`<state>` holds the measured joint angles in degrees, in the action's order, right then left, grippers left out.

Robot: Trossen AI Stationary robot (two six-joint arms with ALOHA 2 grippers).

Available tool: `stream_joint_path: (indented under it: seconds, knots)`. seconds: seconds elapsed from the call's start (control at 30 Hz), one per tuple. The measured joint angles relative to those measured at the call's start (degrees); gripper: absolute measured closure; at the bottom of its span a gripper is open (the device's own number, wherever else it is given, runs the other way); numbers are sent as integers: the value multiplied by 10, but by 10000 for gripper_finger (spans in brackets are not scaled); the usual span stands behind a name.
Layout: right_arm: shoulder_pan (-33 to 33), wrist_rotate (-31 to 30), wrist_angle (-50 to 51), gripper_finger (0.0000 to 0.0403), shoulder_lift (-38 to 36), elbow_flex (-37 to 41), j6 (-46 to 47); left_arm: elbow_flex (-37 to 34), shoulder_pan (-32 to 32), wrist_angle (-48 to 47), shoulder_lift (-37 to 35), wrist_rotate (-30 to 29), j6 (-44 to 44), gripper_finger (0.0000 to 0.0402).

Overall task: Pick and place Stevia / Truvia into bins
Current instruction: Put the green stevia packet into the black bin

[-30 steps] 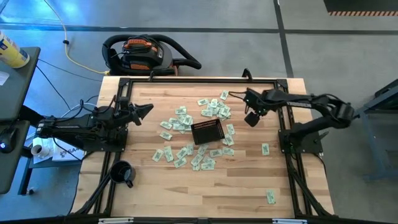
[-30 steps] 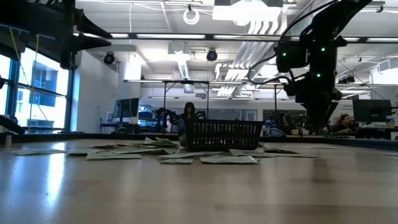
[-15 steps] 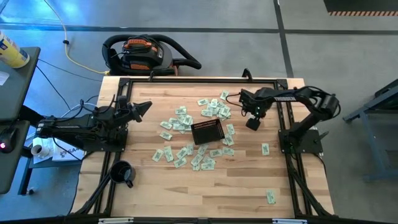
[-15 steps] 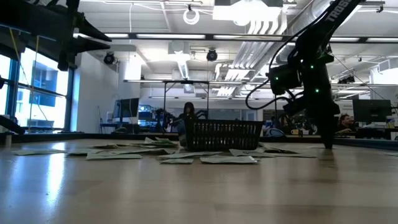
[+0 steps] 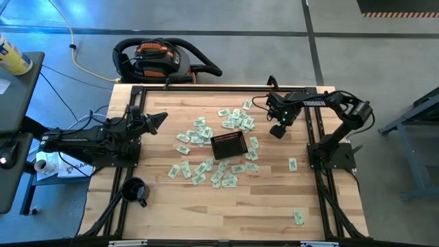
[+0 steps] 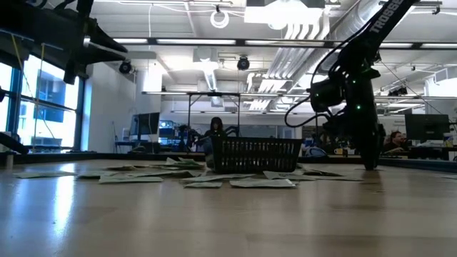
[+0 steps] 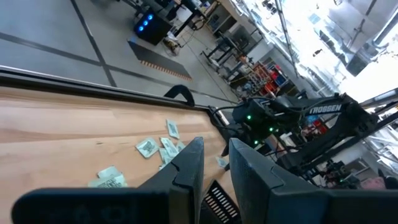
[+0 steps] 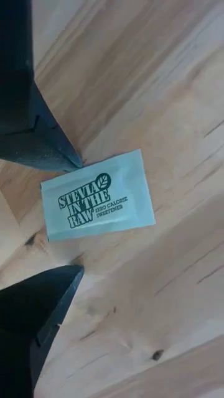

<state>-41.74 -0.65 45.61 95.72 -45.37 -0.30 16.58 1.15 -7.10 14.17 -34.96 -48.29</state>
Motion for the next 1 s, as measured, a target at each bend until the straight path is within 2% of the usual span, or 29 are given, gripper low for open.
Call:
stream_joint_path:
  seconds: [0.2, 0.33, 0.5, 0.57, 0.67, 0.77, 0.87, 1.0]
  knots:
    - [17, -3, -4, 223, 17, -3, 38, 0, 0, -6, 0, 0, 0, 291]
    - [29, 1, 1, 294, 19, -14, 58, 0, 0, -7, 0, 0, 0, 291]
    - [31, 38, 3, 388, 23, -47, 59, 0, 0, -14, 0, -1, 0, 291]
    - [32, 55, 9, 391, 27, -68, 58, 0, 0, -18, 0, -1, 0, 291]
    - [35, 127, 18, 379, 25, -120, 48, 0, 0, -21, 0, -1, 0, 291]
    - [49, 188, 33, 390, 14, -181, 45, 0, 0, -21, 0, -1, 0, 291]
    - [77, 226, 43, 397, 9, -254, 22, 0, 0, -21, 0, 3, 0, 291]
    - [135, 262, 72, 385, 13, -326, -10, 0, 0, -26, 0, 11, 0, 291]
